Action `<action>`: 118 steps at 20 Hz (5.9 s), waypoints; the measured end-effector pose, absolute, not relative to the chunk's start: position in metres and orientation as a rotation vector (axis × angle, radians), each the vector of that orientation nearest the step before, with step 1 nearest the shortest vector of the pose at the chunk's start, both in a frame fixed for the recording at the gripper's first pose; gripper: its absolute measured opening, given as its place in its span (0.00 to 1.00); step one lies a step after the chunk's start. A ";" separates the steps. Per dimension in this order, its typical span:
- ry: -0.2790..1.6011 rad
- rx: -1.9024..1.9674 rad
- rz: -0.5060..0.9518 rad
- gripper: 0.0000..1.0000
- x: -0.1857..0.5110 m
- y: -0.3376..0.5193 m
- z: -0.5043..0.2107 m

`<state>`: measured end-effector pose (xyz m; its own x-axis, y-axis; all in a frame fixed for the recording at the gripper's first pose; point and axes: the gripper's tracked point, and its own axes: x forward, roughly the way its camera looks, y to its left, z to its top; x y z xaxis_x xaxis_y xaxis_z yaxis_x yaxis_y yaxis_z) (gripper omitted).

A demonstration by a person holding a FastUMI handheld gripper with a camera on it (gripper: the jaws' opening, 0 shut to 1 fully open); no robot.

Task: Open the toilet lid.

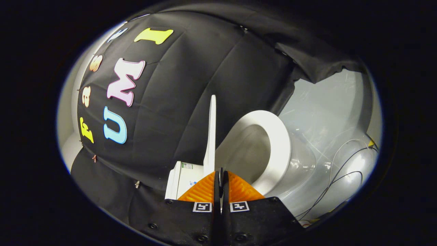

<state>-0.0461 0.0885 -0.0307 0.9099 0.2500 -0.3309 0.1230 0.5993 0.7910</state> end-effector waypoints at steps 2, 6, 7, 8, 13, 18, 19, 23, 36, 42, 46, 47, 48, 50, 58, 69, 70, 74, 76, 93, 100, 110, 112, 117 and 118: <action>0.431 0.890 0.076 0.05 -0.045 0.099 -0.015; 0.418 0.785 0.059 0.05 -0.045 0.127 0.018; 0.413 0.761 0.057 0.05 -0.045 0.133 0.025; 0.411 0.729 0.049 0.05 -0.046 0.141 0.031; 0.393 0.605 -0.001 0.05 -0.046 0.172 0.058; 0.378 0.517 -0.008 0.05 -0.045 0.203 0.079; 0.374 0.502 -0.012 0.05 -0.045 0.210 0.084; 0.353 0.431 -0.024 0.05 -0.046 0.239 0.098; 0.329 0.147 -0.069 0.05 -0.044 0.376 0.133; 0.302 0.033 -0.106 0.05 -0.048 0.430 0.125; 0.274 -0.067 -0.116 0.05 -0.045 0.468 0.117; 0.270 -0.080 -0.122 0.05 -0.045 0.475 0.115; 0.262 -0.099 -0.130 0.05 -0.045 0.483 0.112; 0.234 -0.148 -0.139 0.05 -0.044 0.498 0.111; 0.206 -0.236 -0.146 0.06 -0.044 0.536 0.096; 0.228 -0.198 -0.043 0.22 -0.042 0.546 0.092; 0.237 -0.194 -0.036 0.24 -0.042 0.545 0.089; 0.263 -0.175 -0.010 0.86 -0.043 0.543 0.081; 0.264 -0.170 0.008 1.00 -0.044 0.545 0.083; 0.225 -0.132 0.199 0.99 -0.087 0.510 0.121; 0.154 -0.121 0.179 1.00 -0.079 0.427 0.140; 0.049 -0.091 0.089 0.99 -0.054 0.289 0.164; 0.039 -0.088 0.079 0.99 -0.051 0.273 0.165; 0.027 -0.097 0.056 0.99 -0.046 0.249 0.168; 0.028 -0.092 0.056 0.99 -0.046 0.248 0.167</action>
